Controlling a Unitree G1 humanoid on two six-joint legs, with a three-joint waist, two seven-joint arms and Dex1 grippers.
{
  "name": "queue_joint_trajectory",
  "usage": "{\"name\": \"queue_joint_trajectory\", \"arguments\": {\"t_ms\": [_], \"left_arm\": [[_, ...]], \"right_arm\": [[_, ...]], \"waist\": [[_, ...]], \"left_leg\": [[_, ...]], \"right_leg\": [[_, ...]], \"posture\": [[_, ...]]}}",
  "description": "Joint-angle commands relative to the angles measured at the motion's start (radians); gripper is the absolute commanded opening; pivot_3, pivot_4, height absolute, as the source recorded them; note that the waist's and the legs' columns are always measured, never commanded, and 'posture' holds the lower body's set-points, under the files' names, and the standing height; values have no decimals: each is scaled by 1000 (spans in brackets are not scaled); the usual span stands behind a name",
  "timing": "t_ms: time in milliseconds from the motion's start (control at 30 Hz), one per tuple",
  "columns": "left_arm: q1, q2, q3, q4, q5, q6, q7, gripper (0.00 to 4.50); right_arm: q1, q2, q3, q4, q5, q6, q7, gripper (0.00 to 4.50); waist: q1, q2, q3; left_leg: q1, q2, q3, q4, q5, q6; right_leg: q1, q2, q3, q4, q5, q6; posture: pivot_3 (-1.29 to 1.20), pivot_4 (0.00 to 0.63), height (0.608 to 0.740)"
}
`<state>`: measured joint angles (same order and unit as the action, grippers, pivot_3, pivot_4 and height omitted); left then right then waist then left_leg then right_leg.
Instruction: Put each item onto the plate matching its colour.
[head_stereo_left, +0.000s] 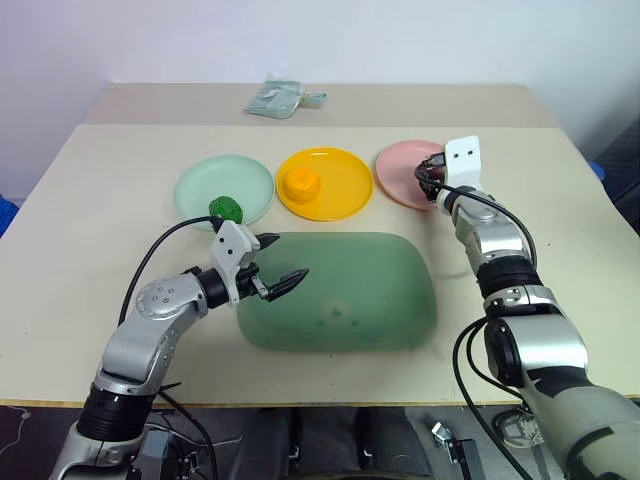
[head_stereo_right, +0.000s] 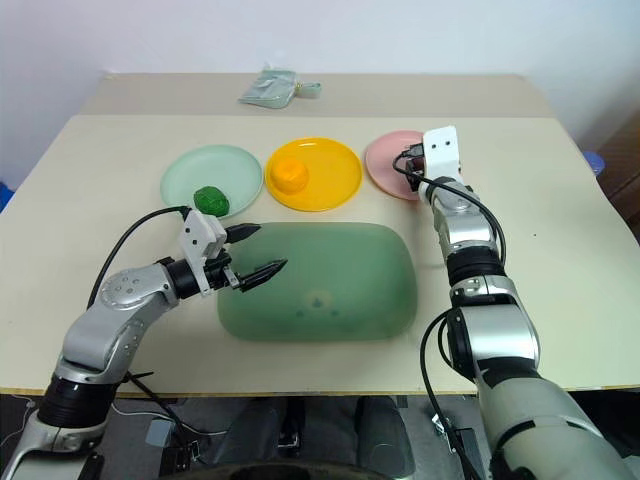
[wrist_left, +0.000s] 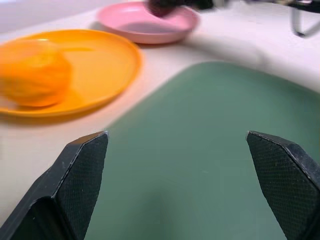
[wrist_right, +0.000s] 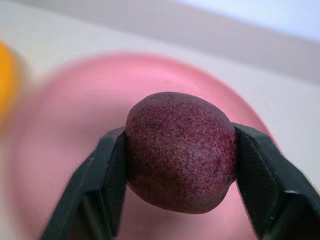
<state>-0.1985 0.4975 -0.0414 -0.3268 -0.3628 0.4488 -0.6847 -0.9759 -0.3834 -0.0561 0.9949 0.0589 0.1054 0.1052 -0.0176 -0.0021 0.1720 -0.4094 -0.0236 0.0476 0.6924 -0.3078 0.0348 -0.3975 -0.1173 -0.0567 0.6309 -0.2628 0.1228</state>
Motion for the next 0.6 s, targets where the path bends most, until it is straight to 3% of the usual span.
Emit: {"name": "queue_joint_trajectory", "arguments": {"t_ms": [33,233,367,500,600], "left_arm": [[6,-15,7,-68,9,2,44,4500],[33,-47,41,-129,5,27,135,4500],[64,-32,101,-136,9,27,173,4500],[153,23,231,-131,-10,14,164,4500],[209,55,308,-117,-21,1,151,4500]], "right_arm": [[-65,-13,-33,79,-2,-114,23,4445],[43,-91,-26,-110,36,-305,341,4445],[206,-206,-38,-350,140,-233,658,4445],[363,-341,-67,-474,205,-118,842,4445],[423,-385,-96,-506,247,-50,896,4445]], "waist": [[-3,0,0],[1,2,1],[9,1,1],[5,2,1],[1,2,1]], "left_leg": [[0,0,0,0,0,0],[0,1,0,0,0,-1],[1,1,-1,0,0,-1],[1,1,-1,1,0,-1],[2,2,-1,0,0,-1]], "right_leg": [[0,0,0,0,0,0],[0,1,0,0,0,0],[2,0,0,-1,0,0],[2,0,0,-2,0,0],[1,-1,0,-2,0,0]], "posture": [[0,150,740],[0,150,740],[0,150,740],[0,150,740],[0,150,740]]}}
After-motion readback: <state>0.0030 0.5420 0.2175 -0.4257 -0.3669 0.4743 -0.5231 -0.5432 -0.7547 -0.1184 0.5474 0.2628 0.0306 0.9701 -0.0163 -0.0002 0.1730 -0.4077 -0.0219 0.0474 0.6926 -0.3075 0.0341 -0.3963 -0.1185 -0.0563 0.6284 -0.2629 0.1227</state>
